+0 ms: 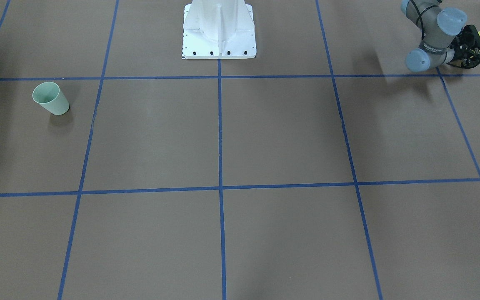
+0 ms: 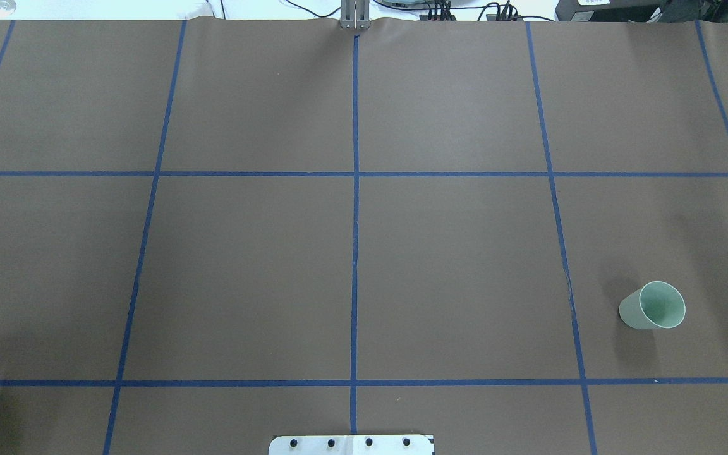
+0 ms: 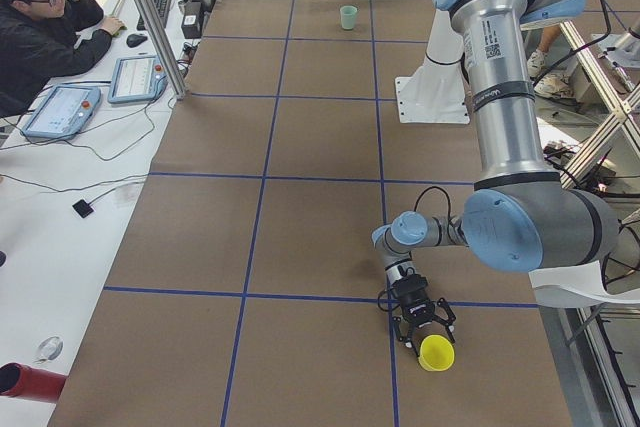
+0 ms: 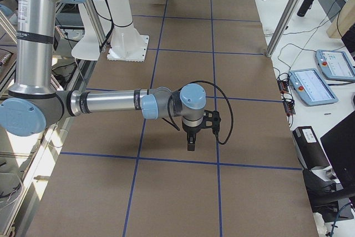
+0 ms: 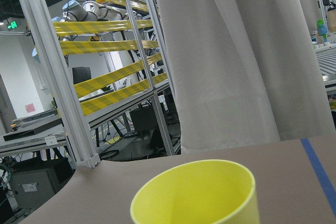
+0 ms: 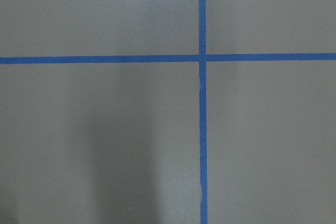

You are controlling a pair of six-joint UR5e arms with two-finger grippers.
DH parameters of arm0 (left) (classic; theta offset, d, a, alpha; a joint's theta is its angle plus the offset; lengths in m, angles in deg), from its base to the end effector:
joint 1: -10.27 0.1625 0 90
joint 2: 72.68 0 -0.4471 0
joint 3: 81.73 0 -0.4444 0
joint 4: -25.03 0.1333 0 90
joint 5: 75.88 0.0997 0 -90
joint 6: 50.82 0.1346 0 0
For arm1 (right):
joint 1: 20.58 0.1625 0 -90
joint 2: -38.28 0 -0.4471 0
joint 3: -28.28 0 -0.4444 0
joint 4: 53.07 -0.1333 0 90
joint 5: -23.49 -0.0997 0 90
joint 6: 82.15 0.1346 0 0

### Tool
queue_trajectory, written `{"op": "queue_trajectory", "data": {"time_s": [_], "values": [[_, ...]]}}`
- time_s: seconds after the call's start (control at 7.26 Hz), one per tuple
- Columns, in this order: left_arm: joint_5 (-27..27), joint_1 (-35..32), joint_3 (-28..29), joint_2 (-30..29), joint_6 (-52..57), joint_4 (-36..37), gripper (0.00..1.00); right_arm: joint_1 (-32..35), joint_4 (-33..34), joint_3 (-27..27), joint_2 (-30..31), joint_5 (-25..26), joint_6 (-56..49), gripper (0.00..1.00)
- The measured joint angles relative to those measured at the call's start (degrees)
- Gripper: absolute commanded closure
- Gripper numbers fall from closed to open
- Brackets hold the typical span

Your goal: Transfer and stack yellow cup on green cup

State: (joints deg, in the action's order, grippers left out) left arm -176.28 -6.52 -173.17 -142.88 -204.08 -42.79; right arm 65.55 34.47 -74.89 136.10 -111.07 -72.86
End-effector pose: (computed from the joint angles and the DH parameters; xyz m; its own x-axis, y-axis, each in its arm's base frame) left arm 0.2175 -0.1795 0.8886 -0.0267 -0.9094 0.4150 0.8281 0.2124 0.5187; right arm 0.0055 -0.4949 0.6455 0.7060 0.0182 0.7080 -0.0477 0.9986 0.0219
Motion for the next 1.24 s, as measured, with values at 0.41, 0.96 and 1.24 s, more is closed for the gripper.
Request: {"op": "queue_trajectory", "data": {"time_s": [0.41,0.96,1.24], "values": [[0.5,0.0,4.5,-0.1,-0.2,-3.2,0.28,0.0,0.0,-0.2,-0.1,0.0,0.0,0.00],[1.0,-0.3,4.9,0.2,1.4,-3.7,1.00,0.0,0.1,-0.4,-0.5,0.0,0.0,0.00],[2.8,-1.4,2.3,3.7,6.9,-3.7,1.00,0.0,0.1,-0.5,-0.6,0.0,0.0,0.00]]}}
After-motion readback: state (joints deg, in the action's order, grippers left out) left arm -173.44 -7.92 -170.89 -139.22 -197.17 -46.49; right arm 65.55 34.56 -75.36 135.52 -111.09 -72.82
